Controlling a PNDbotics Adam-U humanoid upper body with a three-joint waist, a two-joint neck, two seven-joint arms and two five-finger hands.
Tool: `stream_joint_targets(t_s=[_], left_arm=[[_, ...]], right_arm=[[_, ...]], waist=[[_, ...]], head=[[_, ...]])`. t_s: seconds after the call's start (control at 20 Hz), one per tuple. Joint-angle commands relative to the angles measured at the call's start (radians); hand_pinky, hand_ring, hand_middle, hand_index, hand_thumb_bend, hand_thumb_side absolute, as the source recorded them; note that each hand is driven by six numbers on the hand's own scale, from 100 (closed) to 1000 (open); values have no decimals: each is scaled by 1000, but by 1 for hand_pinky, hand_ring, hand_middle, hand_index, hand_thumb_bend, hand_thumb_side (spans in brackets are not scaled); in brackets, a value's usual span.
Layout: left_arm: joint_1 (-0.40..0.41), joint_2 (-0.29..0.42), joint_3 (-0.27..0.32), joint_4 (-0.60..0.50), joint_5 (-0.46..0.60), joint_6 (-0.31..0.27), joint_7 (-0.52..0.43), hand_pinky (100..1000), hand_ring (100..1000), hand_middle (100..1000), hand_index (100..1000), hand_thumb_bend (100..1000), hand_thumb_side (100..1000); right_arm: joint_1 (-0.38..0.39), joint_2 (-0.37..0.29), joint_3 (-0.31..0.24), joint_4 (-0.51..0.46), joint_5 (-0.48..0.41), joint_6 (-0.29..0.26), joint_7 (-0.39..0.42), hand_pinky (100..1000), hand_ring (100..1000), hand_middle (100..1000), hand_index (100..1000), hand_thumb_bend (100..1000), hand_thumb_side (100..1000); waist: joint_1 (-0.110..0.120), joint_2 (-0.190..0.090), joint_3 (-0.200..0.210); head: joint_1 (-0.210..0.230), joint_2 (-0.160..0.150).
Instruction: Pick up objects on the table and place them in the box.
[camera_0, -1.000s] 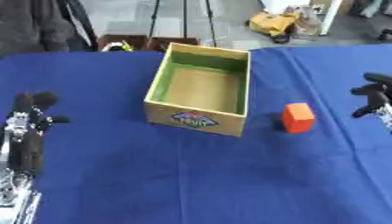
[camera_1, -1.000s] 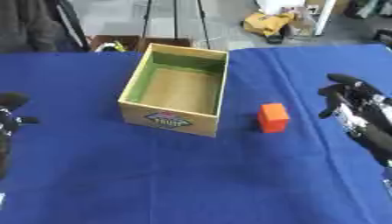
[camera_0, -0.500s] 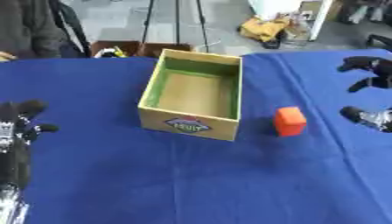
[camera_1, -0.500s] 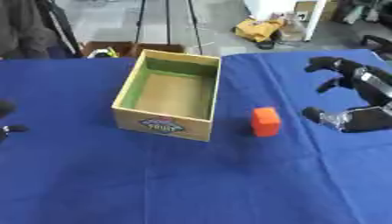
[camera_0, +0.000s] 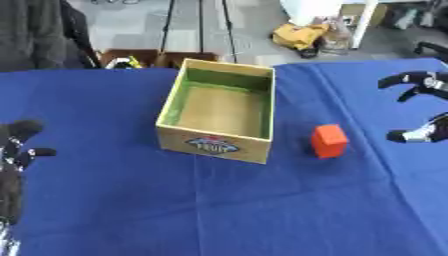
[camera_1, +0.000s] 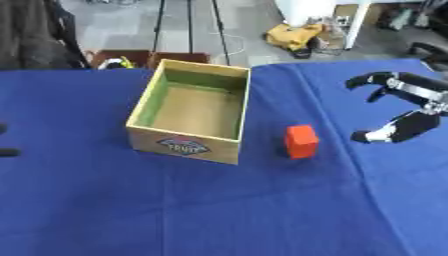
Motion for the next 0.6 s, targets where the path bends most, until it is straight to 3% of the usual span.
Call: stream_joint_targets(t_s=[0.05, 0.3, 0.6], left_arm=[[-15, 24, -5, -12, -1, -1, -7, 563, 844, 686, 740, 724, 802], [-15, 22, -5, -11, 0, -1, -8, 564, 845, 686, 740, 723, 802], [-17, 21, -7, -11, 1, -1, -10, 564, 845, 686, 740, 724, 802]], right_arm=[[-56, -19, 45, 44, 46, -18, 36, 787, 994, 884, 949, 571, 298], [-101, 27, 79, 75, 125, -56, 93, 790, 993, 885, 948, 575, 301], [-119, 65, 97, 111, 208, -92, 97, 790, 988, 883, 947, 576, 304]], waist=[[-4, -12, 2], [-4, -12, 6], [-4, -12, 11]], head=[[-19, -14], [-23, -15], [-30, -18]])
